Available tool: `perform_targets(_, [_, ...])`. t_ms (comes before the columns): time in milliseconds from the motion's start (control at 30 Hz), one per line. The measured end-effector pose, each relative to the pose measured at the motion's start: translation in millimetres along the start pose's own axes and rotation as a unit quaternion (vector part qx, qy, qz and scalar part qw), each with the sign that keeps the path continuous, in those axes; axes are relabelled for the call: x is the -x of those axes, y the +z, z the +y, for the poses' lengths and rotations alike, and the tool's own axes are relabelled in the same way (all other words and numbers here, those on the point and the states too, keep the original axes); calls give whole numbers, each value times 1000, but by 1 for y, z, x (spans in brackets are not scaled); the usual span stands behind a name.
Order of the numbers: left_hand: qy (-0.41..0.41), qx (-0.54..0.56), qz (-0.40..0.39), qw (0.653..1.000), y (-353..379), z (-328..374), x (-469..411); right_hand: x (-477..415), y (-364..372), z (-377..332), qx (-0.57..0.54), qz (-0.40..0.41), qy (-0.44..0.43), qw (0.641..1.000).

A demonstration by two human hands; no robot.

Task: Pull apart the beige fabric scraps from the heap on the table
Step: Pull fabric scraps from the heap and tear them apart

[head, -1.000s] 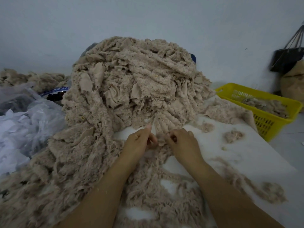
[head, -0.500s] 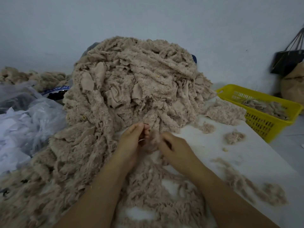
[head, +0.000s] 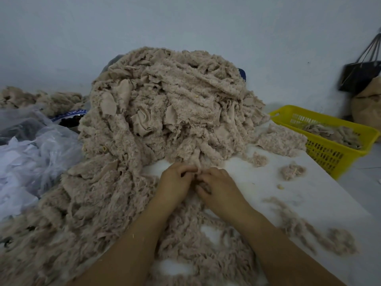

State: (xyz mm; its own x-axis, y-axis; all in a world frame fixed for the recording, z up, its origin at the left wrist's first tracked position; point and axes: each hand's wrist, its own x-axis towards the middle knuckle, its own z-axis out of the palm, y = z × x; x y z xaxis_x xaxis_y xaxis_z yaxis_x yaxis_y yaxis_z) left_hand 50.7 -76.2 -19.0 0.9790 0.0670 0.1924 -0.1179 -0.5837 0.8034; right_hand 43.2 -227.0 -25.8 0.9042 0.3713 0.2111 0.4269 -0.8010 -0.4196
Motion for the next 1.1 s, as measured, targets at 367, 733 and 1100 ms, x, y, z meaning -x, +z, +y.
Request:
perform_targets(367, [56,211,-137,966,-7,41,30,1,-25,-4,-457,56,170,871])
perform_targets(733, [74,188,-104,974,-8,32,26,-10,-28,6,-664,184,244,683])
perform_targets(1100, [-101,155,-123,975,-15,24,21,0,-37,8,-712,33,131,689])
